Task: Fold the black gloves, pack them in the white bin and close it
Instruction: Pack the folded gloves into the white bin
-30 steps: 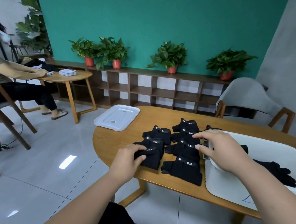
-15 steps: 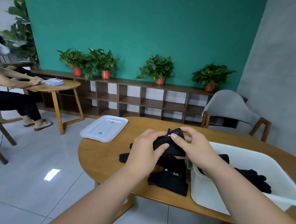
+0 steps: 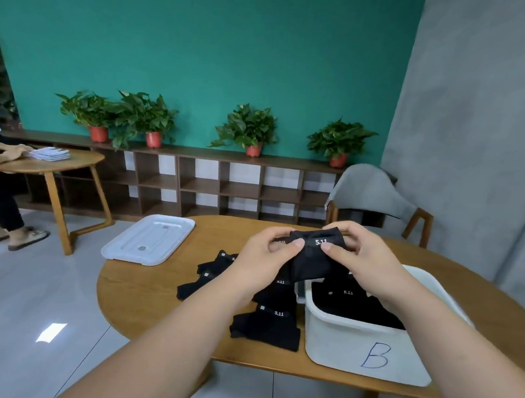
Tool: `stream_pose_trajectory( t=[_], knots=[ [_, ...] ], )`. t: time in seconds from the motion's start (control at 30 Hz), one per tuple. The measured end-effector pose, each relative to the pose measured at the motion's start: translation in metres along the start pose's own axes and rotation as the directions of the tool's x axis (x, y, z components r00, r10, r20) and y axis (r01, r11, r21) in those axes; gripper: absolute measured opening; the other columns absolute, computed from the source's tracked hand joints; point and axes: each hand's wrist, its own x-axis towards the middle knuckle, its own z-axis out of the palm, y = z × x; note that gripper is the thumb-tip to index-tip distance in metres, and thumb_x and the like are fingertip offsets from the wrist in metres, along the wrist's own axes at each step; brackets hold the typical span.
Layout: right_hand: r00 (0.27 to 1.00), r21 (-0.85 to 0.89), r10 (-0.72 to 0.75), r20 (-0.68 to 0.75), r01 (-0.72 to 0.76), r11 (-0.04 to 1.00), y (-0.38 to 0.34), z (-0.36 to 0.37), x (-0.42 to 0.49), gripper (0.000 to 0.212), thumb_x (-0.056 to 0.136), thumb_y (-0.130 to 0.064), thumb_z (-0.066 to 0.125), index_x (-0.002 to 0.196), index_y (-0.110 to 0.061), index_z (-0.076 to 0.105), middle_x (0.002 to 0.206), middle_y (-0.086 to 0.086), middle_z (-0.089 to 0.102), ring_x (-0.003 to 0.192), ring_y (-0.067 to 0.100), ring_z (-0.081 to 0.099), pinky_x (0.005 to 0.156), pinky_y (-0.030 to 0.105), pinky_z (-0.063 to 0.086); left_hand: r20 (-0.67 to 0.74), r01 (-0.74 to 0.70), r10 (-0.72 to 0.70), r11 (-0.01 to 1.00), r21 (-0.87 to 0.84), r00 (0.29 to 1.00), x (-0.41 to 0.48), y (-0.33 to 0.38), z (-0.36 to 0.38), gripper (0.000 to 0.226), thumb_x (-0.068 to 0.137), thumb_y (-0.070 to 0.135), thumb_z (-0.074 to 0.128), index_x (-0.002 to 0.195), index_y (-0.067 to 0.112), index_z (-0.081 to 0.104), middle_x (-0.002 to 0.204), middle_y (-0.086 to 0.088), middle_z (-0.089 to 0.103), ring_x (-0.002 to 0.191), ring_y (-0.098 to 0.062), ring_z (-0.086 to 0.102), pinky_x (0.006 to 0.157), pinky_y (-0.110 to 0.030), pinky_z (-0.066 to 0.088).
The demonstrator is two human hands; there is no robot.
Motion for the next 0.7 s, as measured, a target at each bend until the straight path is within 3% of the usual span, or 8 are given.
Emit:
stream_pose_trajectory(
  t=[0.13,0.2,0.3,0.47,0.53,0.63,0.7],
  knots=[
    [0.999,-0.209,-0.031,0.022,0.035,0.977,0.005,-0.028,-0.001,0.041,0.093,-0.024,0.079,0.127,-0.037,0.061,0.114,-0.016,0.077,0.103,0.008,0.073,0.095,0.035,0.056,0.008,-0.127,0.127,0.981,0.148,0.992,0.016,0.003,0.018,0.040,0.098,0.038,0.074,0.136,0.042,0.061,0.113,0.019,0.077,0.118,-0.004,0.065,0.101,-0.031,0.049],
    [0.995,-0.403,-0.102,0.014,0.099,0.910,0.007,-0.042,-0.002,0.049,0.089,-0.031,0.082,0.132,-0.043,0.061,0.114,-0.024,0.075,0.107,0.001,0.070,0.098,0.033,0.055,0.047,-0.187,0.181,0.958,0.217,0.982,0.023,0.006,0.032,0.041,0.097,0.036,0.075,0.136,0.042,0.061,0.118,0.020,0.075,0.123,-0.001,0.061,0.106,-0.031,0.045],
    [0.984,-0.558,-0.178,-0.025,0.134,0.819,0.009,-0.062,-0.005,0.038,0.089,-0.030,0.081,0.124,-0.040,0.071,0.109,-0.028,0.074,0.104,-0.006,0.067,0.097,0.027,0.054,0.085,-0.230,0.215,0.936,0.266,0.973,0.033,0.009,0.053,0.044,0.097,0.037,0.075,0.138,0.041,0.060,0.122,0.020,0.074,0.124,0.001,0.060,0.109,-0.032,0.046],
    [0.986,-0.648,-0.127,-0.109,0.027,0.762,0.022,-0.101,-0.012,0.029,0.093,-0.029,0.078,0.116,-0.044,0.072,0.102,-0.029,0.071,0.095,-0.006,0.064,0.082,0.021,0.049,0.092,-0.238,0.219,0.913,0.332,0.971,0.042,0.006,0.072,0.047,0.100,0.034,0.072,0.144,0.037,0.056,0.118,0.022,0.073,0.114,0.008,0.060,0.099,-0.022,0.041],
    [0.988,-0.682,-0.079,-0.136,-0.036,0.730,0.031,-0.116,-0.015,0.028,0.094,-0.028,0.077,0.116,-0.043,0.071,0.098,-0.028,0.069,0.088,-0.004,0.063,0.075,0.017,0.044,0.093,-0.234,0.215,0.883,0.408,0.972,0.041,0.000,0.074,0.046,0.101,0.031,0.070,0.144,0.037,0.056,0.120,0.023,0.071,0.116,0.004,0.059,0.101,-0.023,0.039],
    [0.982,-0.759,-0.023,-0.188,-0.130,0.637,0.045,-0.131,-0.017,0.029,0.094,-0.028,0.075,0.120,-0.040,0.071,0.105,-0.019,0.072,0.094,0.010,0.066,0.081,0.029,0.052,0.122,-0.233,0.199,0.815,0.530,0.972,0.042,-0.011,0.079,0.044,0.102,0.031,0.069,0.143,0.038,0.058,0.126,0.024,0.068,0.123,-0.003,0.056,0.107,-0.023,0.037],
    [0.980,-0.815,0.012,-0.200,-0.173,0.553,0.053,-0.133,-0.017,0.031,0.094,-0.029,0.074,0.123,-0.039,0.069,0.111,-0.015,0.073,0.101,0.017,0.067,0.086,0.036,0.056,0.150,-0.232,0.178,0.777,0.585,0.973,0.043,-0.018,0.083,0.043,0.101,0.033,0.069,0.142,0.039,0.059,0.129,0.024,0.067,0.126,-0.007,0.057,0.113,-0.031,0.042]
  ],
)
